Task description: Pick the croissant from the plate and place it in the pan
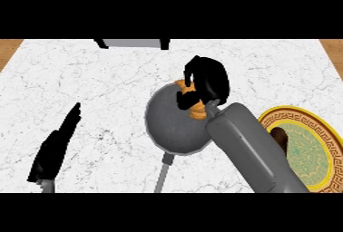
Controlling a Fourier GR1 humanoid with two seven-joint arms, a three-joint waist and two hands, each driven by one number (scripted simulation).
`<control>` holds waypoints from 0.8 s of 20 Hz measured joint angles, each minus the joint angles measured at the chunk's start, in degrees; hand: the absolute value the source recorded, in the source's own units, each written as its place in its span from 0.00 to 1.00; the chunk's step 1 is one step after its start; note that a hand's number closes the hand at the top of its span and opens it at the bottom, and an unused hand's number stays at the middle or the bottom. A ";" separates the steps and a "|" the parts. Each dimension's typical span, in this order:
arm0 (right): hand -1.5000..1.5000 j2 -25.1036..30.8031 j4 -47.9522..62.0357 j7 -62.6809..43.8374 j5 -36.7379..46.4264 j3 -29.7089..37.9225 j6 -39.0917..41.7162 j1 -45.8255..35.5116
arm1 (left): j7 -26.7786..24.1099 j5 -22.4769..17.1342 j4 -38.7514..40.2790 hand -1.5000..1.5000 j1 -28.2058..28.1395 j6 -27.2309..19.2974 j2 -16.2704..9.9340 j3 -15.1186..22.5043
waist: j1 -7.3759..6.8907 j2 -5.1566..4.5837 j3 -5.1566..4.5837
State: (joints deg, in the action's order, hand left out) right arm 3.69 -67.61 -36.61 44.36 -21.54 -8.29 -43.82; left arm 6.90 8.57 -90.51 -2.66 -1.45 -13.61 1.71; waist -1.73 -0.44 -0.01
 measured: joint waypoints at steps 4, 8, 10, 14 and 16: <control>1.00 -2.27 12.28 3.20 -0.78 -0.93 -0.28 -4.74 | 0.61 0.15 -0.40 0.50 0.55 0.41 0.06 0.10 | -0.59 -0.18 0.00; 0.00 -3.15 17.90 4.70 -10.68 0.89 -1.76 -5.06 | 1.07 0.32 0.24 0.50 2.01 1.07 0.23 0.67 | -1.78 -0.56 0.06; 0.00 -3.31 20.14 4.59 -16.13 1.50 -3.23 -5.09 | 0.93 0.68 0.76 0.50 2.58 0.99 0.52 0.99 | -2.37 -0.67 0.07; 0.00 -3.55 23.33 9.18 -25.80 2.29 -8.04 -4.76 | 1.18 0.64 0.04 0.50 2.25 1.30 0.51 1.09 | -2.91 -0.68 0.11; 0.00 -3.60 24.10 12.57 -29.11 2.14 -12.11 -4.99 | 0.30 0.89 0.31 0.50 1.80 1.26 0.72 1.31 | -3.01 -0.70 0.11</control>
State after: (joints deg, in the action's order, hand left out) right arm 0.10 -43.52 -24.04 15.25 -19.40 -20.41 -48.81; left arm 7.20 9.46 -90.20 -0.86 -0.19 -12.89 3.02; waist -4.74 -1.14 0.10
